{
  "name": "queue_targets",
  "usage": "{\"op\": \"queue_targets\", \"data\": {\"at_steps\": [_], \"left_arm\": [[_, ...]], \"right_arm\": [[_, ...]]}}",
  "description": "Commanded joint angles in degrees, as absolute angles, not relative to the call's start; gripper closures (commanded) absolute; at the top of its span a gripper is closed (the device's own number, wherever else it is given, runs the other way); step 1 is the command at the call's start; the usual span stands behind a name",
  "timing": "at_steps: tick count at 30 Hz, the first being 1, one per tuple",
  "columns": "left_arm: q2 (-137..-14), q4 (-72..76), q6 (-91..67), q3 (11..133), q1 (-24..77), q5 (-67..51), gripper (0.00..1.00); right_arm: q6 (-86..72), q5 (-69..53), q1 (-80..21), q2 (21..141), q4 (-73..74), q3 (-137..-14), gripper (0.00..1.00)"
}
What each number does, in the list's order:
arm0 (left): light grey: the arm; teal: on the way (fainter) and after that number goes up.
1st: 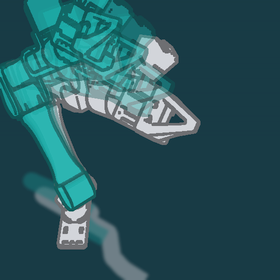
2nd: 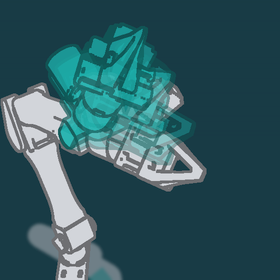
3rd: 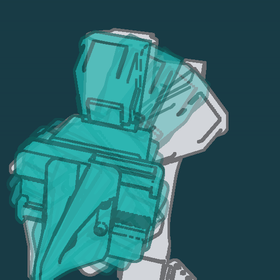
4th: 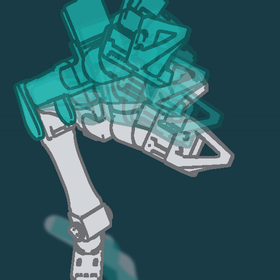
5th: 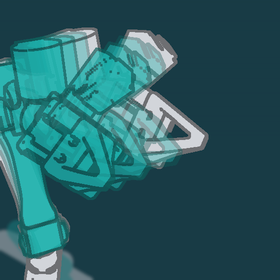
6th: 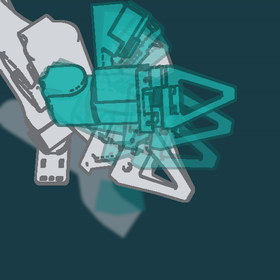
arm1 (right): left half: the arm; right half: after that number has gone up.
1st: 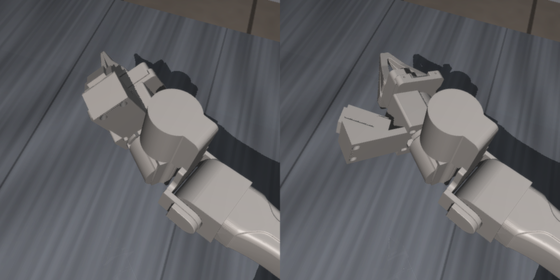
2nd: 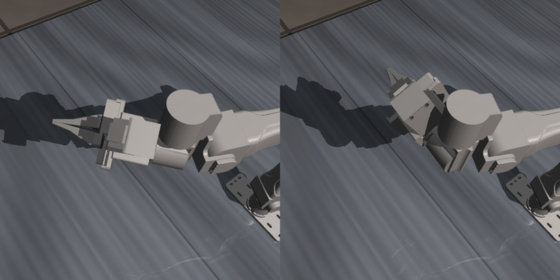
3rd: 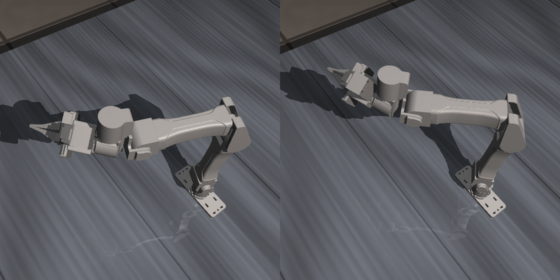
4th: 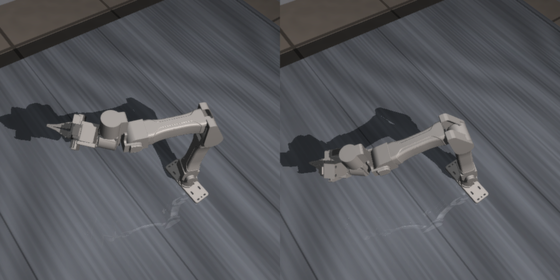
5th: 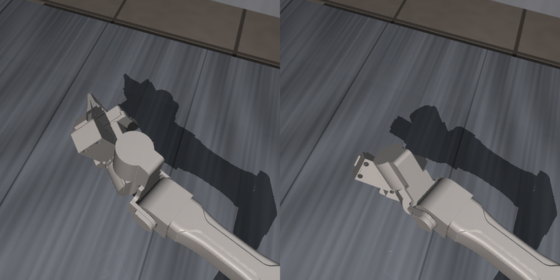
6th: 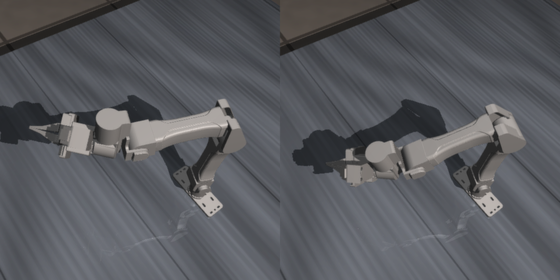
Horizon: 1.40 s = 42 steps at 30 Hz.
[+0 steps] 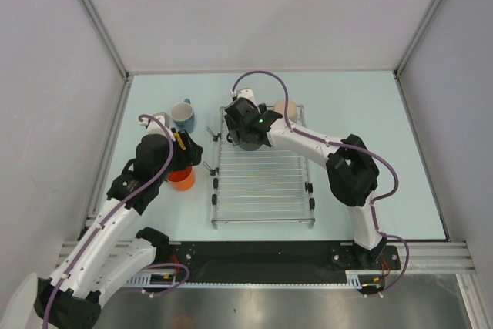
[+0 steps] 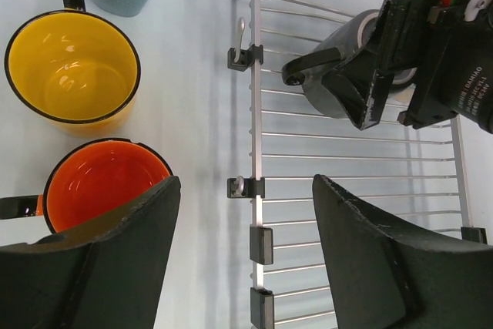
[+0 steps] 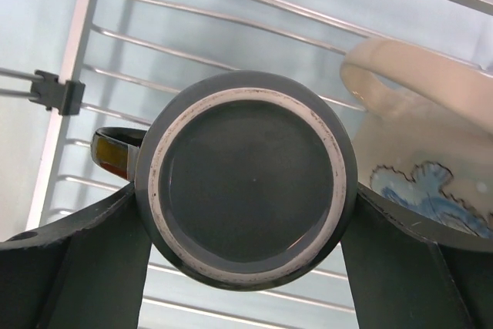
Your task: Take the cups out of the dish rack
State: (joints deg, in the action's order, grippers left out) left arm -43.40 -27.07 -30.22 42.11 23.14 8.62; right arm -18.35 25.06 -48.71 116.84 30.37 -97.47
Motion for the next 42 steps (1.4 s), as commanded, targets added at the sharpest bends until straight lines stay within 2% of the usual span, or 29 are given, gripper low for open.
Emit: {"op": "queue_targets", "data": {"at_steps": [1,12,19,24,32,36,42], "left_arm": [[-43.77,-24.35,-31.55,43.59,23.47,8.52,0.26],[-45.79,-21.80,-33.48,43.51,23.47,6.68,0.26],[-45.79,-15.65,-36.82,42.36,23.55,1.50,0.25],[-43.33,-4.41,-40.07,39.21,23.55,-6.22,0.24],[-42.01,19.14,-46.93,31.39,23.47,-17.75,0.21],[-42.89,32.66,-51.14,27.60,23.64,-21.09,0.21],[-45.96,42.35,-55.37,24.87,24.26,-24.69,0.20]], "right_arm": [[-17.49,27.07,-49.13,110.31,30.85,-100.11,1.00],[-20.12,21.72,-48.87,101.18,30.50,-99.23,1.00],[-25.22,5.12,-45.62,88.54,21.99,-89.85,1.00],[-31.37,-7.98,-39.56,80.52,12.41,-81.31,1.00],[-46.65,-26.52,-30.24,71.63,-15.79,-61.21,1.00],[-56.83,-30.14,-28.22,71.89,-31.59,-54.33,1.00],[-66.08,-31.81,-27.69,74.18,-50.23,-46.16,1.00]]}}
